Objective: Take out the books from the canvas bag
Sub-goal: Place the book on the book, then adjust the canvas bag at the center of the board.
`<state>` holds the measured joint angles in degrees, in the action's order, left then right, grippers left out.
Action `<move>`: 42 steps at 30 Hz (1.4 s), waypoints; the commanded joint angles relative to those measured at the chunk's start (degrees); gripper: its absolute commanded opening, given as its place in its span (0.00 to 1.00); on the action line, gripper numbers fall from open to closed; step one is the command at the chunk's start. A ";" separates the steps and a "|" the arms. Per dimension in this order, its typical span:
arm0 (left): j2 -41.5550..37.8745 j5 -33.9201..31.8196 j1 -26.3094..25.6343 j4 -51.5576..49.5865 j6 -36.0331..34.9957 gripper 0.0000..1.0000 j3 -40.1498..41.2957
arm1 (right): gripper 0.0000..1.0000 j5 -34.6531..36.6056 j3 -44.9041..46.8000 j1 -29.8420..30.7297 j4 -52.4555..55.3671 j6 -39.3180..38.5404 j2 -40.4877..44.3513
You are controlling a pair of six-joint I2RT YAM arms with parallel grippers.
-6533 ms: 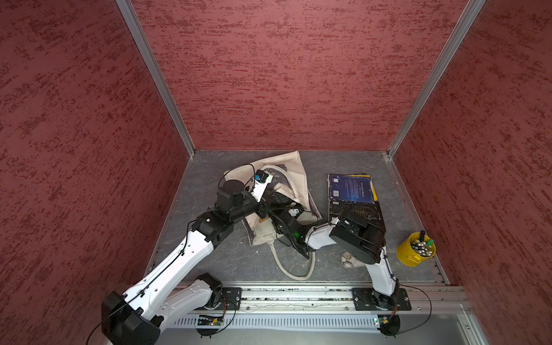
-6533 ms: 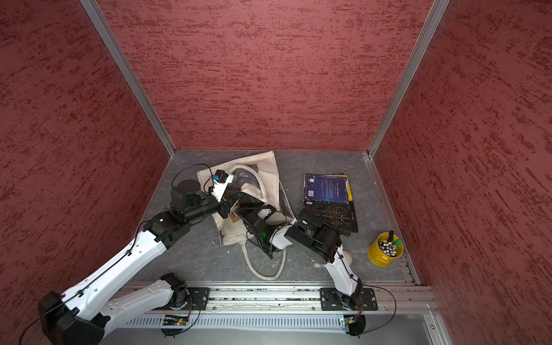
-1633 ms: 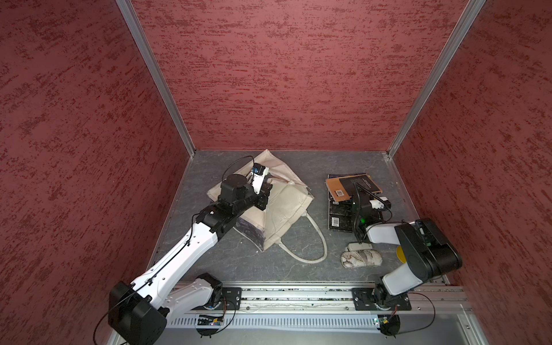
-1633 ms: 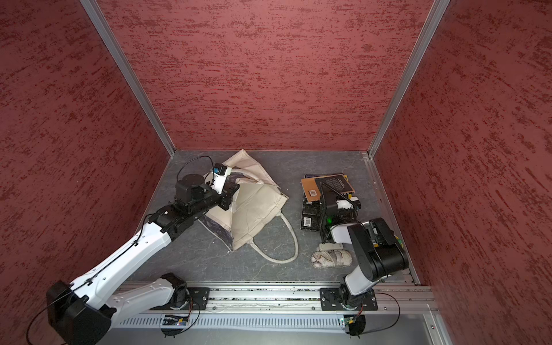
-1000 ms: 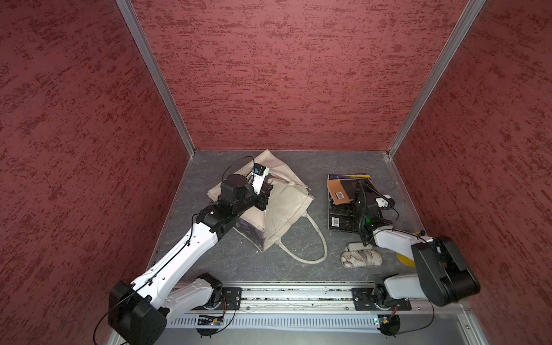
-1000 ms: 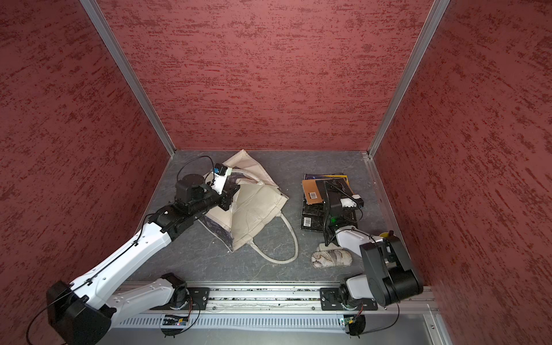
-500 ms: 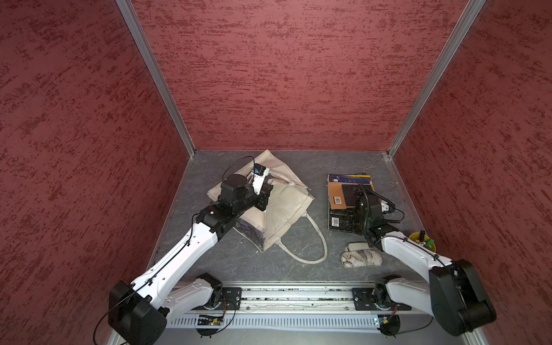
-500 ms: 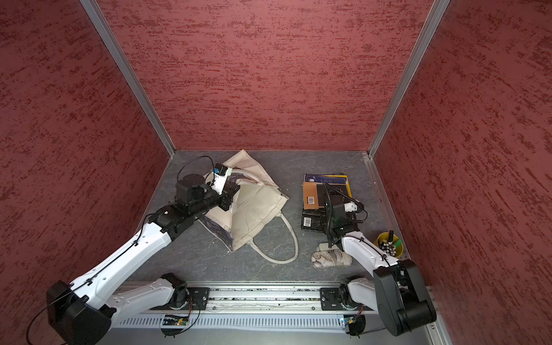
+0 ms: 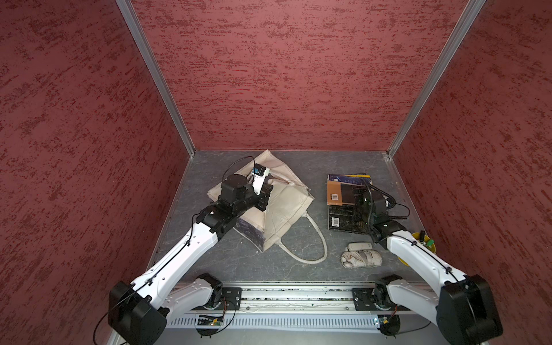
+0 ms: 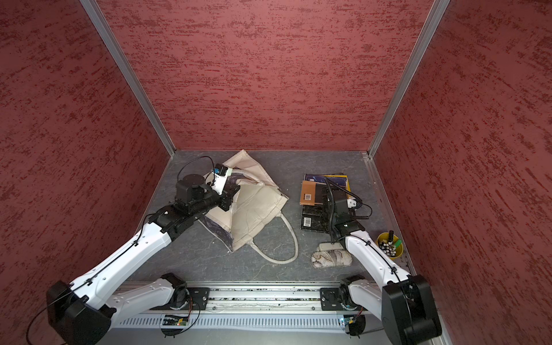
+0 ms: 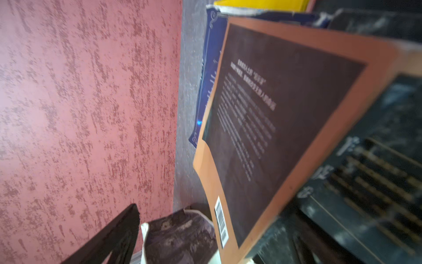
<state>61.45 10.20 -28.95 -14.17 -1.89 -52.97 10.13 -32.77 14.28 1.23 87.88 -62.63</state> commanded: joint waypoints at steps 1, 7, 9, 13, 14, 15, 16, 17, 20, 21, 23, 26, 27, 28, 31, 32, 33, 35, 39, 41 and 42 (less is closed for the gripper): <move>-0.86 0.14 -0.23 0.88 -0.55 0.00 -1.43 | 0.99 -4.85 -0.31 -0.37 1.80 -0.43 1.58; -1.31 -0.17 -0.38 0.85 -0.68 0.00 -1.35 | 0.99 -4.61 -1.84 -0.36 9.88 -1.49 6.18; -1.25 -0.32 -0.37 0.88 -0.78 0.00 -1.43 | 0.99 -5.75 -1.66 -0.33 10.82 -1.30 8.17; -1.49 0.26 -0.35 0.67 -0.60 0.00 -1.76 | 0.99 -6.15 -2.17 0.18 10.87 -5.32 12.14; -1.72 0.42 -0.33 0.56 -0.23 0.00 -2.00 | 0.99 -6.41 -1.39 0.57 8.51 -7.22 12.98; -1.98 0.71 -0.40 0.56 0.28 0.00 -2.24 | 0.99 -6.55 -0.59 0.88 7.25 -8.09 13.65; -2.20 1.02 -0.66 0.28 0.86 0.00 -2.98 | 0.99 -7.43 0.60 1.57 4.34 -9.50 14.15; -2.42 0.99 -1.25 -0.59 1.14 0.00 -4.03 | 0.99 -8.52 1.84 2.53 0.68 -11.41 14.35; -3.04 -3.29 -3.27 -3.58 2.60 0.00 -7.47 | 0.99 -10.60 3.06 6.41 -5.66 -16.37 12.93; -3.06 -4.64 -3.96 -4.57 2.84 0.00 -8.41 | 0.99 -10.43 3.33 8.37 -7.41 -17.60 12.09; -3.11 -9.50 -5.39 -6.27 4.00 0.00 -10.42 | 0.99 -9.05 3.15 13.33 -9.51 -20.96 9.81; -2.25 -14.71 -5.96 -9.01 7.46 0.00 -13.69 | 0.99 -8.52 3.16 19.82 -12.13 -22.42 6.67; -1.78 -15.82 -5.99 -10.03 8.37 0.00 -14.80 | 0.99 -8.57 3.16 21.72 -12.77 -22.50 5.99; -1.23 -17.97 -6.23 -10.98 9.16 0.00 -16.02 | 0.99 -7.00 2.92 24.04 -11.90 -21.79 5.39; 0.37 -23.35 -6.38 -13.24 11.06 0.00 -19.10 | 0.99 -2.63 1.88 30.19 -8.29 -21.17 5.08; 0.95 -24.42 -6.32 -13.99 11.40 0.00 -20.11 | 0.99 0.01 1.35 32.30 -6.20 -21.33 5.88; 1.61 -25.35 -6.36 -14.69 11.55 0.00 -21.05 | 0.99 1.97 0.64 33.78 -4.43 -21.89 6.88; 2.80 -27.59 -6.27 -16.00 12.37 0.00 -22.98 | 0.99 6.66 -2.25 36.86 2.48 -22.50 9.13; 5.14 -31.07 -4.98 -17.47 14.33 0.00 -26.36 | 0.99 11.71 -6.15 41.40 11.53 -22.84 12.07; 6.61 -31.60 -3.98 -19.12 16.16 0.00 -28.84 | 0.99 10.38 -5.94 43.50 11.24 -22.50 12.95; 7.20 -32.19 -3.92 -19.49 16.82 0.00 -29.97 | 0.99 9.29 -5.17 44.66 10.03 -21.64 13.14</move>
<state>68.42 -17.80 -33.71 -34.79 11.73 -78.96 16.75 -37.80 56.62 7.42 66.04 -50.33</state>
